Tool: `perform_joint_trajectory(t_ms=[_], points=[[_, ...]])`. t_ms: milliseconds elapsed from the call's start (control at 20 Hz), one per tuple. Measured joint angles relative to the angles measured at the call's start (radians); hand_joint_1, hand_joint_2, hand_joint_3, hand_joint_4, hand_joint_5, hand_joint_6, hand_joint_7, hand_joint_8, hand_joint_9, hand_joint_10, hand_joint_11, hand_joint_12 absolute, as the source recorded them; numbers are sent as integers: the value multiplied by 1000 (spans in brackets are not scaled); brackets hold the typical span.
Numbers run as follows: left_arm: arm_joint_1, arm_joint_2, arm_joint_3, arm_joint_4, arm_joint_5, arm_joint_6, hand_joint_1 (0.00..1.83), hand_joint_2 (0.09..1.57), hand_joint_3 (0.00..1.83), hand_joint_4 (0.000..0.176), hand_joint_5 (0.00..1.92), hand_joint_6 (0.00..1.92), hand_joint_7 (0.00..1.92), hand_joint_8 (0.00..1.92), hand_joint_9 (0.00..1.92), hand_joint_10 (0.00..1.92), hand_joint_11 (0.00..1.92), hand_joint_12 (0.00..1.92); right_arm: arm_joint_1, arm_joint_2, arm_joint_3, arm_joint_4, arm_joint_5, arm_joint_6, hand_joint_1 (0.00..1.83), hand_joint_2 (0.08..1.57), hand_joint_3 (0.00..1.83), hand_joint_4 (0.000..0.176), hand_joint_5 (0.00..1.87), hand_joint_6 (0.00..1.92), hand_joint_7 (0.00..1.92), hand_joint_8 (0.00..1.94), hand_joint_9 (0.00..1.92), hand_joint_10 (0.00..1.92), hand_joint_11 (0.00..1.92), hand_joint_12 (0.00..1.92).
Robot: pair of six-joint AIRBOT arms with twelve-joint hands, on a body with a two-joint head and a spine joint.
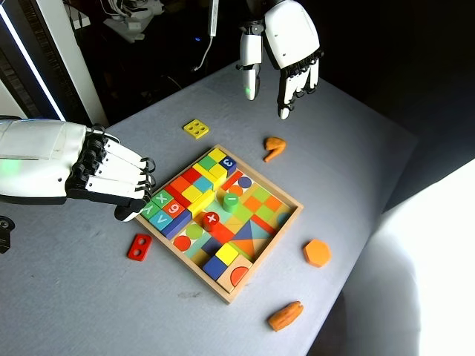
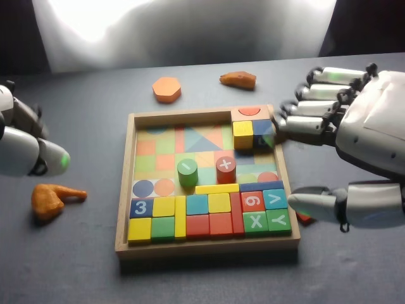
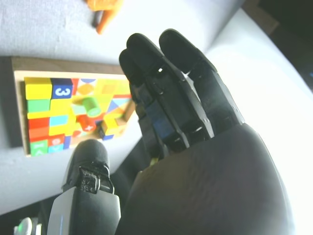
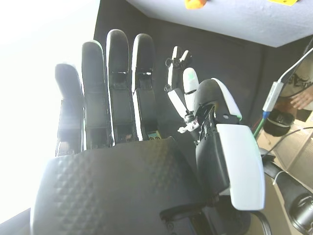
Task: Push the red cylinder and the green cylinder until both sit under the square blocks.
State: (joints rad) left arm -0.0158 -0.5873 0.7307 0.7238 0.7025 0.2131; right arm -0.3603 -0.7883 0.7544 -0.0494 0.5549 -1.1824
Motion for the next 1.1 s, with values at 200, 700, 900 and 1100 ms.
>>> perform_joint_trajectory(t_ms=[200,700,900,1100], points=[[0,0,0,0,-3,0,110,1255,7,54,229,0,229,0,279,1,0,891,0,0,-2,-1,-5,0,0,1221,17,0,224,136,232,0,118,222,0,941],[0,0,-1,0,-4,-1,103,1260,3,50,236,3,234,2,285,2,0,886,32,-131,112,335,-79,-196,0,1217,0,11,376,80,193,3,83,97,0,497],[0,0,-1,0,0,0,119,1260,1,51,236,1,229,0,283,0,0,875,86,-219,204,431,-175,-212,0,1218,1,10,565,96,170,0,42,47,0,46],[0,0,-5,-2,0,0,127,1259,0,51,252,6,246,3,301,4,0,901,106,-320,260,470,-215,-249,0,1223,3,0,662,121,168,0,0,20,0,0]])
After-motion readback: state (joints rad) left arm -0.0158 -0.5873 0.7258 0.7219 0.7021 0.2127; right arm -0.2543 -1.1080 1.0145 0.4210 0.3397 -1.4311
